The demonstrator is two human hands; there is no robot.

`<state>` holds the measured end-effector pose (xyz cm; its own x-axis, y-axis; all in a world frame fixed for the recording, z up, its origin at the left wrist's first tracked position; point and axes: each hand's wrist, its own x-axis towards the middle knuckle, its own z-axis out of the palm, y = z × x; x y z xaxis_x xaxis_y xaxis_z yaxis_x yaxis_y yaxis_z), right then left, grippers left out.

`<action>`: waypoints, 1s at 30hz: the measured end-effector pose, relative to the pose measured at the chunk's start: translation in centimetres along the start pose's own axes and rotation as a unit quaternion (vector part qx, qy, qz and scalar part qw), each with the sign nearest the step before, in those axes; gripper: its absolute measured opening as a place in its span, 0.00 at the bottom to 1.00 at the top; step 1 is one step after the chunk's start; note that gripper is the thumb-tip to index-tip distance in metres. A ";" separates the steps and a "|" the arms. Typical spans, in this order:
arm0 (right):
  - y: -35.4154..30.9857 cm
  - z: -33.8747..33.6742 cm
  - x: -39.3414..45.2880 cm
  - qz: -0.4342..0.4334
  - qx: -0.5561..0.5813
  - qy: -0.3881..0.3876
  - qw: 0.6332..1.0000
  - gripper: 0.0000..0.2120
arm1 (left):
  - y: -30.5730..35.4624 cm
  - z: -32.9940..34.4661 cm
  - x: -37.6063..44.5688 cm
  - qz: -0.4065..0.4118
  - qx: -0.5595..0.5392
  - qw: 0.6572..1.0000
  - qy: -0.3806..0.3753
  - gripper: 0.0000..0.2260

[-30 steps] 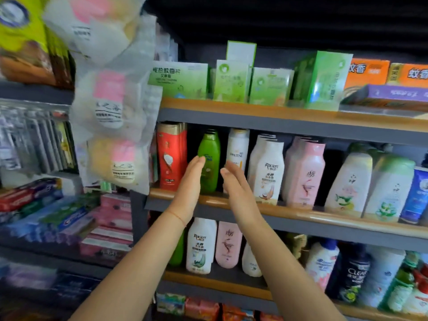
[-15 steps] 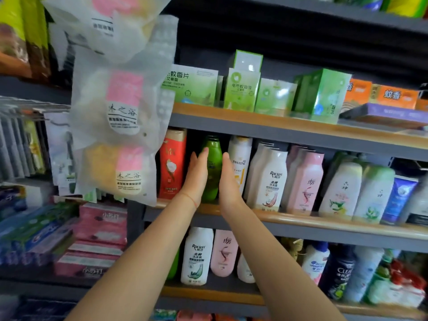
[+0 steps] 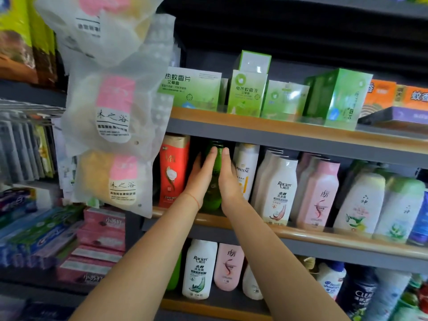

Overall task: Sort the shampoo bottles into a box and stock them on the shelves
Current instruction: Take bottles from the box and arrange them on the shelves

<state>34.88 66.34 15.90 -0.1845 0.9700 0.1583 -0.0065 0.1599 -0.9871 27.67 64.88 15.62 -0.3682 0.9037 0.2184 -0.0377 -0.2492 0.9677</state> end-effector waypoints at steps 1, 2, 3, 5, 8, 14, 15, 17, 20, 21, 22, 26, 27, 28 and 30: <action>0.0 -0.1 0.3 0.009 -0.004 0.000 1.000 0.40 | 0.0 0.0 0.0 -0.007 0.001 1.000 -0.003 0.37; 0.0 -0.2 0.4 0.014 -0.010 -0.001 1.000 0.40 | 0.0 0.0 0.0 -0.013 0.002 1.000 -0.007 0.38; 0.0 -0.2 0.6 0.017 -0.015 -0.002 1.000 0.41 | 0.0 -0.1 0.1 -0.019 0.004 1.000 -0.013 0.39; 0.1 -0.1 0.9 0.025 -0.021 -0.008 0.999 0.44 | 0.0 -0.1 0.1 -0.025 0.009 0.999 -0.027 0.41; 0.1 -0.2 1.4 0.044 -0.028 -0.023 0.998 0.45 | 0.0 -0.4 0.1 -0.029 0.006 0.999 -0.043 0.49; 0.0 -0.3 1.6 0.056 -0.027 -0.031 0.998 0.48 | -0.5 -0.4 1.0 -0.034 0.013 0.999 -0.033 0.57; 0.1 -0.2 1.7 0.055 -0.027 -0.031 0.998 0.49 | -0.5 -0.3 1.0 -0.031 0.017 0.999 -0.029 0.56; 0.1 0.0 1.7 0.052 -0.028 -0.028 0.998 0.54 | -0.5 -0.2 1.0 -0.028 0.022 0.999 -0.026 0.56; 0.1 0.1 1.8 0.059 -0.036 -0.028 0.997 0.53 | -0.5 -0.1 1.0 -0.031 0.028 0.999 -0.022 0.51; 0.1 0.0 1.8 0.060 -0.040 -0.031 0.997 0.51 | -0.5 -0.1 1.0 -0.034 0.029 0.999 -0.020 0.50; 0.2 -0.1 2.0 0.061 -0.044 -0.033 0.997 0.49 | -0.4 -0.1 1.0 -0.037 0.030 0.999 -0.018 0.48; 0.5 0.0 2.3 0.053 -0.077 -0.025 0.995 0.47 | -0.4 -0.1 1.0 -0.027 0.033 0.999 -0.015 0.35; 0.6 0.0 2.3 0.051 -0.082 -0.022 0.995 0.47 | -0.3 -0.2 0.9 -0.020 0.034 0.999 -0.014 0.34; 0.6 0.0 2.3 0.049 -0.084 -0.020 0.995 0.46 | -0.3 -0.2 0.8 -0.014 0.036 0.999 -0.012 0.32; 0.8 0.0 2.2 0.046 -0.077 -0.017 0.996 0.45 | -0.3 -0.3 0.6 -0.005 0.042 0.999 -0.009 0.31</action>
<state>34.48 68.56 15.43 -0.2105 0.9755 0.0636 0.1619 0.0989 -0.9818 27.20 65.39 15.39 -0.3507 0.9124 0.2109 0.0376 -0.2113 0.9767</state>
